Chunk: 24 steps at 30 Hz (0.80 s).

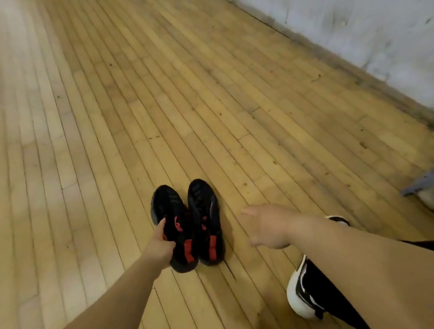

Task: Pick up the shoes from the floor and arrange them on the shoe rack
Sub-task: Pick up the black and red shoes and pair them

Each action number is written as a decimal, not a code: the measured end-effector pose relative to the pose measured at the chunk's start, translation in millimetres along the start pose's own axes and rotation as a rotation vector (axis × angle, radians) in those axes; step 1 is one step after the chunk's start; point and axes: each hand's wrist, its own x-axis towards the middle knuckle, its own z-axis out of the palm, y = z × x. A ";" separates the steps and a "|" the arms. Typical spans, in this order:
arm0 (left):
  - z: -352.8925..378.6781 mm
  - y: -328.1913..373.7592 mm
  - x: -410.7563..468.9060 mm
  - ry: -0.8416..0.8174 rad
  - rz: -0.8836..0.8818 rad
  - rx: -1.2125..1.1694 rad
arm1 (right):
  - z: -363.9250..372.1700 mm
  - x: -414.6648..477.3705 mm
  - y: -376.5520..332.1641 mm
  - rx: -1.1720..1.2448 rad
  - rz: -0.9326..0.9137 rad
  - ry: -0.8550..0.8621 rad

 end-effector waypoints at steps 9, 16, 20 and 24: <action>45.3 11.0 46.8 -0.253 0.030 0.056 | -22.8 48.2 56.6 0.084 0.209 -0.065; 92.8 -5.6 70.8 -0.320 0.009 -0.034 | 38.7 98.9 59.1 0.231 0.222 -0.123; 98.1 -15.1 76.9 -0.317 0.015 -0.084 | 57.9 106.3 74.6 0.245 0.243 -0.169; 92.6 -19.6 85.7 -0.370 0.033 -0.073 | 58.5 111.8 79.6 0.242 0.236 -0.144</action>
